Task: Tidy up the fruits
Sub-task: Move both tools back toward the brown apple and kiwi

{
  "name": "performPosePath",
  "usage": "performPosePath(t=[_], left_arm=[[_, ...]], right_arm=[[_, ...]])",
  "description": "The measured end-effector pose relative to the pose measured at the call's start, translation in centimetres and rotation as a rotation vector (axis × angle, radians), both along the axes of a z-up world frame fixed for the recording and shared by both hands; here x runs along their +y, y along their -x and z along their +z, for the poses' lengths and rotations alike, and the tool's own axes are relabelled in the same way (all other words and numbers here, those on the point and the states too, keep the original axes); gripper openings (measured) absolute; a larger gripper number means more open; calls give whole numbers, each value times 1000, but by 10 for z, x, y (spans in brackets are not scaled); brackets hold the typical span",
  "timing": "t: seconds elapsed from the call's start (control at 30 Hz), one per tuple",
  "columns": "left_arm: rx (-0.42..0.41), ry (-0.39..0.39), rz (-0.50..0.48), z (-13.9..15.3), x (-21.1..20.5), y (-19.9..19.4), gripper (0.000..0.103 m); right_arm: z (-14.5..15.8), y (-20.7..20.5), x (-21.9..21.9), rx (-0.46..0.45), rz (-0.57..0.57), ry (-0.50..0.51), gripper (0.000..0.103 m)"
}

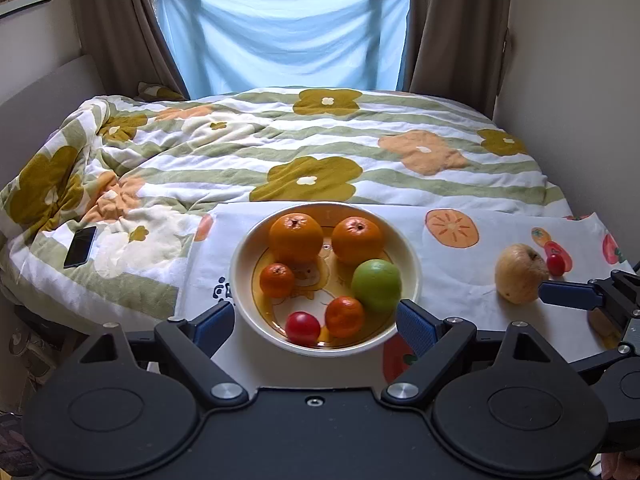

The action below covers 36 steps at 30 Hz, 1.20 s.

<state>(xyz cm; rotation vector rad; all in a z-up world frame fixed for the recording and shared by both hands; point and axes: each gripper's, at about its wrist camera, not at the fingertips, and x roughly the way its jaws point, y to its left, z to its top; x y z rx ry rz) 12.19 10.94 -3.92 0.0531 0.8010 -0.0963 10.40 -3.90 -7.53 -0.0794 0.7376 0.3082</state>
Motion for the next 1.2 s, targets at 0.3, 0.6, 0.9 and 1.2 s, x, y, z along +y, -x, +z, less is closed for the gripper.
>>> performPosePath(t=[0.3, 0.6, 0.9, 1.2], left_arm=[[-39, 16, -22, 14, -70, 30, 91], [-54, 7, -73, 6, -145, 39, 91], [-47, -55, -180, -25, -207, 12, 91], [-14, -228, -324, -75, -251, -29, 91]], right_arm=[[18, 29, -93, -9, -58, 2, 103], [16, 35, -183, 12, -86, 7, 103], [-5, 23, -244, 58, -67, 33, 103], [-42, -2, -265, 96, -40, 101, 103]])
